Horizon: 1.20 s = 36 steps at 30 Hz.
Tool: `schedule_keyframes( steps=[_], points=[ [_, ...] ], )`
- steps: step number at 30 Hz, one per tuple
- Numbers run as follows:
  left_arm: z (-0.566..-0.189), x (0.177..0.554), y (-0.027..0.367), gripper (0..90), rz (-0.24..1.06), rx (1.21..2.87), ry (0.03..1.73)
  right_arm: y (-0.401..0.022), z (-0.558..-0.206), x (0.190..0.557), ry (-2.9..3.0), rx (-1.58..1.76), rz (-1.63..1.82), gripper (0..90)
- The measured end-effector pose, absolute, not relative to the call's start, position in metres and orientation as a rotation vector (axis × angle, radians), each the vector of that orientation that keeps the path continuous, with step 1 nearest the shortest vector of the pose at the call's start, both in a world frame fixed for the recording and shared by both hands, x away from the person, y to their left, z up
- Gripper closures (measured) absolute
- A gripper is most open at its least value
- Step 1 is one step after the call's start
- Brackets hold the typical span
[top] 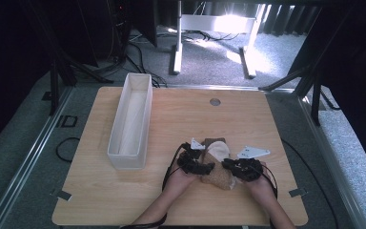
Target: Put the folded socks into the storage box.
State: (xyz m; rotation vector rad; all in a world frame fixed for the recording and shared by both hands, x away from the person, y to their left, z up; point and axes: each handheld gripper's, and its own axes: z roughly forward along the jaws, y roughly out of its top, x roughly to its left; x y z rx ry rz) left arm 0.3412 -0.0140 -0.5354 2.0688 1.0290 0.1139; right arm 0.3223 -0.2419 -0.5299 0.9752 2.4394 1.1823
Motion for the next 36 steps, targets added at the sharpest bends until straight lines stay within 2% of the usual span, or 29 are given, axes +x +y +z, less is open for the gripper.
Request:
schedule_keyframes(
  steps=[14,17,20,23,26,30,36],
  points=[
    [-0.552,0.357,-0.017,29.4,-0.067,2.038,1.033,-0.248,-0.536,0.323,2.440,0.967,1.203,83.1],
    [-0.553,0.358,-0.020,30.4,-0.066,2.039,1.016,-0.249,-0.537,0.323,2.437,0.969,1.201,84.8],
    [-0.555,0.360,-0.023,37.9,-0.109,2.023,1.003,-0.250,-0.538,0.322,2.431,0.971,1.193,86.7],
    [-0.557,0.364,-0.023,51.2,-0.202,2.003,0.997,-0.252,-0.538,0.323,2.441,0.978,1.183,87.9],
    [-0.558,0.367,-0.024,56.1,-0.255,2.000,0.997,-0.253,-0.538,0.323,2.445,0.983,1.184,88.1],
    [-0.551,0.362,-0.027,66.2,-0.173,2.040,0.970,-0.254,-0.538,0.324,2.445,0.986,1.194,88.1],
    [-0.543,0.359,-0.027,70.4,-0.134,2.054,0.967,-0.255,-0.536,0.322,2.428,1.003,1.215,85.1]
  ],
)
